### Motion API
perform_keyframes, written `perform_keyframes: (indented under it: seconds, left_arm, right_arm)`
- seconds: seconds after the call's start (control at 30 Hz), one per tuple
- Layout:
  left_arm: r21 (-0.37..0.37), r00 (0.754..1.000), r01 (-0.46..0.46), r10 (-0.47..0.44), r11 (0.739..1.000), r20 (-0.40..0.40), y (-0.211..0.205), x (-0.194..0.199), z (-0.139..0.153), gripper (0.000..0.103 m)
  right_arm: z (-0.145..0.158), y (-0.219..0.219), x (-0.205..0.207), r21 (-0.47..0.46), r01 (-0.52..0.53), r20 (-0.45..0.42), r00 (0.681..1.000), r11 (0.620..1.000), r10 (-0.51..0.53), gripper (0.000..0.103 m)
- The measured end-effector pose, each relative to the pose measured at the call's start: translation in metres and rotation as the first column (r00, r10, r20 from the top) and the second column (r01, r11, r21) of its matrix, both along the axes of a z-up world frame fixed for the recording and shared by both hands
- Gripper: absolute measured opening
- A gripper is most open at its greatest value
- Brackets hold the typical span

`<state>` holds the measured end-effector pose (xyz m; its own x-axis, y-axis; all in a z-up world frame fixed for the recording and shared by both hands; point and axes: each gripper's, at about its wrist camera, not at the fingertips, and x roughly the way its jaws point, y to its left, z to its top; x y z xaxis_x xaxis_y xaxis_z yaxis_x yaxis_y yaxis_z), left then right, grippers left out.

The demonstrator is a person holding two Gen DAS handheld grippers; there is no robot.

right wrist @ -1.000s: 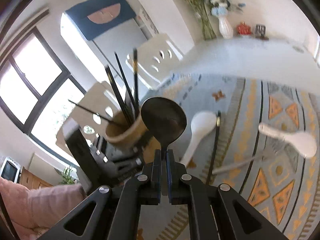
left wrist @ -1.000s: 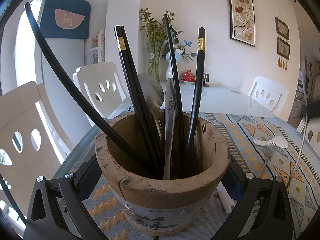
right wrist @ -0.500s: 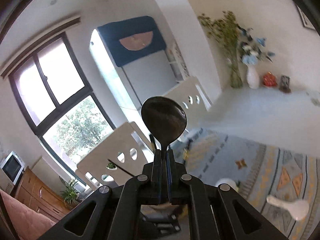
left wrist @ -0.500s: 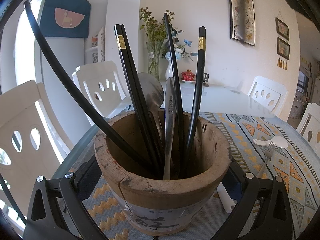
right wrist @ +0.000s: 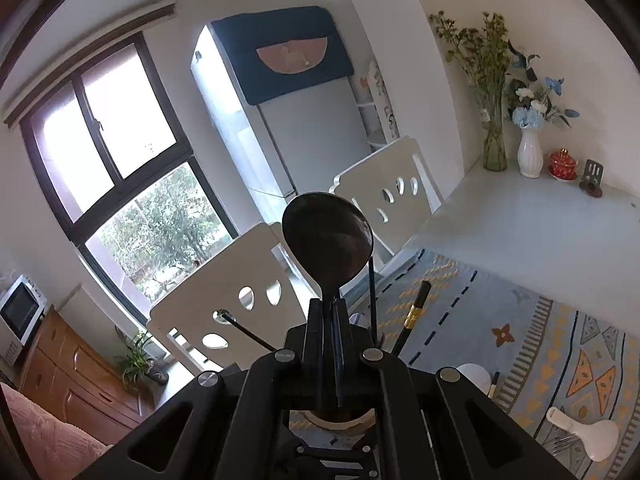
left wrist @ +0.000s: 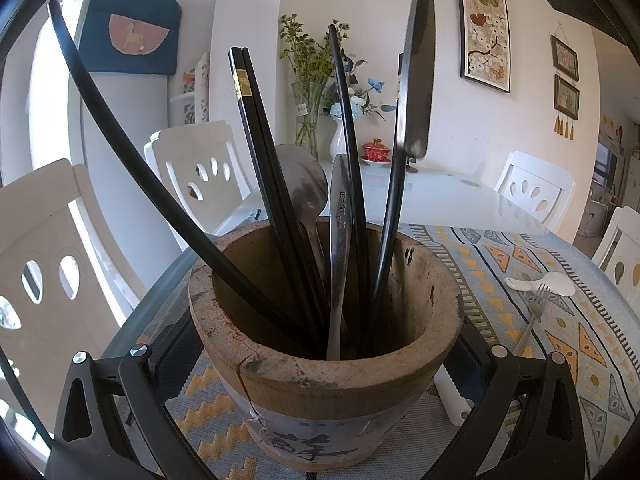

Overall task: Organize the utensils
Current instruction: 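Lower the spoon into the holder and open the right gripper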

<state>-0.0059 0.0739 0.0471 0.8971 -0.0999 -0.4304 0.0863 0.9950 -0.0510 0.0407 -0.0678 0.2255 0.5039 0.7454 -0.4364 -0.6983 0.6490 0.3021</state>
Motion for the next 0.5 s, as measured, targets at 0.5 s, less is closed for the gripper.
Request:
perform_keyframes:
  seconds: [0.5]
  left_arm:
    - [-0.002, 1.0, 0.001, -0.001, 1.0, -0.004, 0.0, 0.0, -0.001, 0.103]
  right_arm:
    - [-0.01, 0.0, 0.014, 0.005, -0.001, -0.083, 0.997, 1.0, 0.001, 0.006]
